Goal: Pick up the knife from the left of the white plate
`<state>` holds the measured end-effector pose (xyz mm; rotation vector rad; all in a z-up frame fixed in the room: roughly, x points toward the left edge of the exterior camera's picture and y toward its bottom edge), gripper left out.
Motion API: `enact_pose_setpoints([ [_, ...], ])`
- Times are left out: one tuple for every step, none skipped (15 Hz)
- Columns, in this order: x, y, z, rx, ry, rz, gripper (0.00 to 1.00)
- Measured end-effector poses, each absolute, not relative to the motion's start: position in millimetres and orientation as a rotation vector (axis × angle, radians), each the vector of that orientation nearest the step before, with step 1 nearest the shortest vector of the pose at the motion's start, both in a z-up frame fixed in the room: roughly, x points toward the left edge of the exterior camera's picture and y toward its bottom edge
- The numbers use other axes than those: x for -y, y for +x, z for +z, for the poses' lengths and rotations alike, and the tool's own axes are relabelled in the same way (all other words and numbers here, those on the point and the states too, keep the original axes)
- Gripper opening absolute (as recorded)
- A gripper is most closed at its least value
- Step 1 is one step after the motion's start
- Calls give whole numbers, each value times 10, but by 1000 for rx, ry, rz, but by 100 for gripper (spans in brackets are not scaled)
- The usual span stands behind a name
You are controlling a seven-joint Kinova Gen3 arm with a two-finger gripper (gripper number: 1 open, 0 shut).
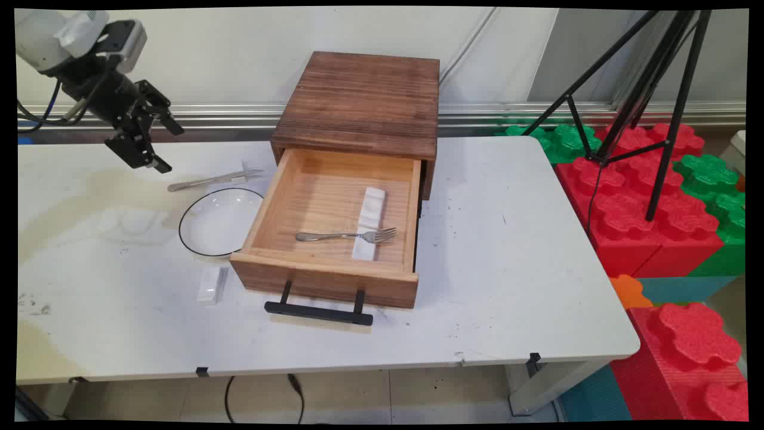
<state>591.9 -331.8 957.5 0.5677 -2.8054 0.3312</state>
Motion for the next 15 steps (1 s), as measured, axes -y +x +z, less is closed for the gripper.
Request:
enact_pose_setpoints([
  [3355,5989,9514,2818,581,337,100],
  [3395,6061,9444,2830,596,343,100],
  [3435,6129,9369,2842,610,349,100],
  [3470,6179,9301,2851,622,351,100],
  [3493,6212,9254,2857,631,352,100],
  [3527,6254,9185,2866,642,352,100],
  [3566,6299,9104,2876,656,353,100],
  [3607,6338,9025,2883,667,354,100],
  [3646,6361,8957,2889,673,354,100],
  [3671,6375,8913,2892,677,355,100],
  [3718,6391,8835,2895,681,352,100],
  [3760,6399,8769,2896,684,350,100],
  [3806,6407,8697,2896,687,348,100],
  [3844,6416,8634,2896,690,346,100],
  [3884,6423,8564,2894,694,342,100],
])
